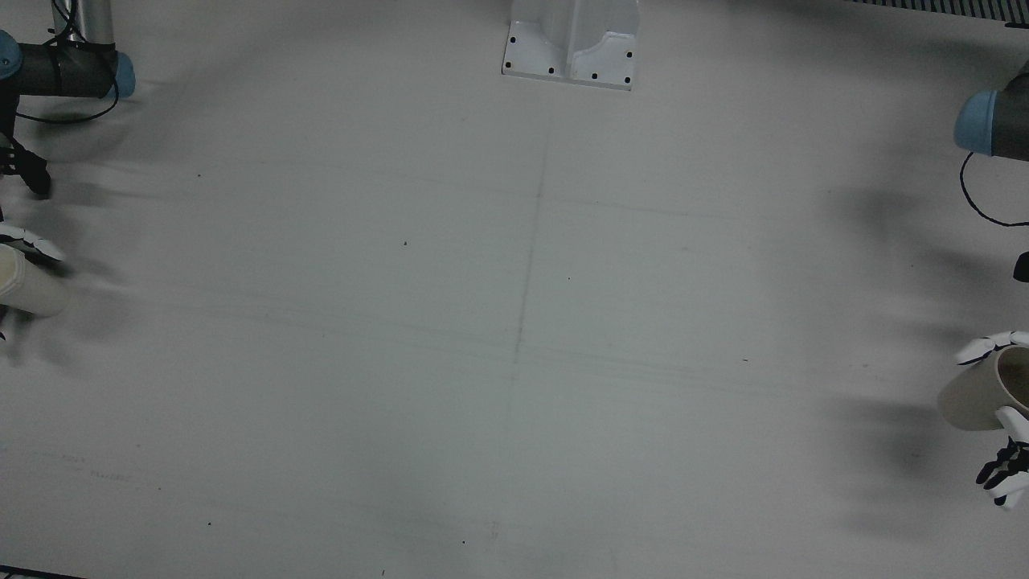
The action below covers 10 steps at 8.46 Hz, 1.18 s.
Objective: Pour water
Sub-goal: 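Reach the right hand to the white paper cup and grasp it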
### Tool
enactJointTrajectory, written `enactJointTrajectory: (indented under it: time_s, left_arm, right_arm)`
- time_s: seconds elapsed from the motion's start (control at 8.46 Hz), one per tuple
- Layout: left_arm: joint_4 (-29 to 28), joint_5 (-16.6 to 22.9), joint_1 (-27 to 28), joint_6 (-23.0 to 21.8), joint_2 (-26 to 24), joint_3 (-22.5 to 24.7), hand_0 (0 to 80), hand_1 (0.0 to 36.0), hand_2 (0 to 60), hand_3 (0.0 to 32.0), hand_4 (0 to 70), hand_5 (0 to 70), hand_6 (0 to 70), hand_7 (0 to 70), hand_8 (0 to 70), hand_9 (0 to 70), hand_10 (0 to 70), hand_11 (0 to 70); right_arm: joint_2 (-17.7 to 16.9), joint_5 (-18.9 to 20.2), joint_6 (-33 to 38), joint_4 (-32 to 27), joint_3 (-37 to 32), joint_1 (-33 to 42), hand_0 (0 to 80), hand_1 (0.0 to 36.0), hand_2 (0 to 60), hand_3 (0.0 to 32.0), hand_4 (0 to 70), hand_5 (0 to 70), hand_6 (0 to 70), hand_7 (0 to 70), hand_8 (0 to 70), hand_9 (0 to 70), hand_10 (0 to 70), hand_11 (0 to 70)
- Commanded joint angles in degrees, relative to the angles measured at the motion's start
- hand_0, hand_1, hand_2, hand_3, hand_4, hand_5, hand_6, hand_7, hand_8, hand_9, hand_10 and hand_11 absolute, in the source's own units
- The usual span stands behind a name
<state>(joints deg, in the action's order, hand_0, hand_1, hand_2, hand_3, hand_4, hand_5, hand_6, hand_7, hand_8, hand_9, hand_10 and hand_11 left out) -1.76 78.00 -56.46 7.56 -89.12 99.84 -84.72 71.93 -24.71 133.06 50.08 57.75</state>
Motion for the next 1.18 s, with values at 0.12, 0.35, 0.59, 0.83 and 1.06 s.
enactJointTrajectory:
  time_s: [0.12,0.35,0.59,0.83,1.06]
  left_arm:
    - [0.1,0.0,0.0,0.0,0.0,-0.1,80.0,36.0,60.0,0.0,32.4,70.0,18.4,13.3,11.0,5.0,6.0,13.2]
    - [0.1,0.0,0.0,0.0,0.0,-0.1,80.0,36.0,60.0,0.0,32.4,70.0,18.4,13.3,11.1,5.1,6.0,13.2]
    - [0.1,0.0,-0.1,0.0,0.0,-0.1,80.0,36.0,60.0,0.0,32.3,70.0,18.5,13.5,11.1,5.2,6.1,13.4]
    - [0.2,0.0,0.0,0.0,0.0,0.0,80.0,36.0,60.0,0.0,32.3,70.0,18.3,13.3,11.0,5.1,6.0,13.2]
    - [0.3,0.0,0.0,0.0,0.0,0.0,80.0,36.0,60.0,0.0,32.2,70.0,18.2,13.2,11.0,4.9,5.9,13.1]
  right_arm:
    - [0.3,-2.1,-0.2,0.0,0.1,-1.5,63.2,29.6,17.9,0.0,8.5,12.2,26.3,30.6,18.9,22.4,0.0,0.0]
    - [0.3,-2.1,-0.2,0.0,0.0,-1.6,72.0,31.7,21.5,0.0,15.9,15.0,35.9,44.0,31.7,40.3,0.0,0.0]
    - [0.3,-2.1,-0.2,0.0,-0.1,-1.5,80.0,34.0,28.1,0.0,21.5,18.4,46.8,56.8,44.7,57.1,0.0,0.0]
    - [0.3,-2.1,-0.2,0.0,0.0,-1.5,80.0,34.5,28.4,0.0,22.1,19.5,49.4,58.7,49.1,63.0,0.0,0.3]
    - [0.3,-2.1,-0.1,0.0,0.1,-1.4,80.0,34.5,30.6,0.0,21.7,20.2,51.6,61.7,51.8,66.8,1.6,5.1]
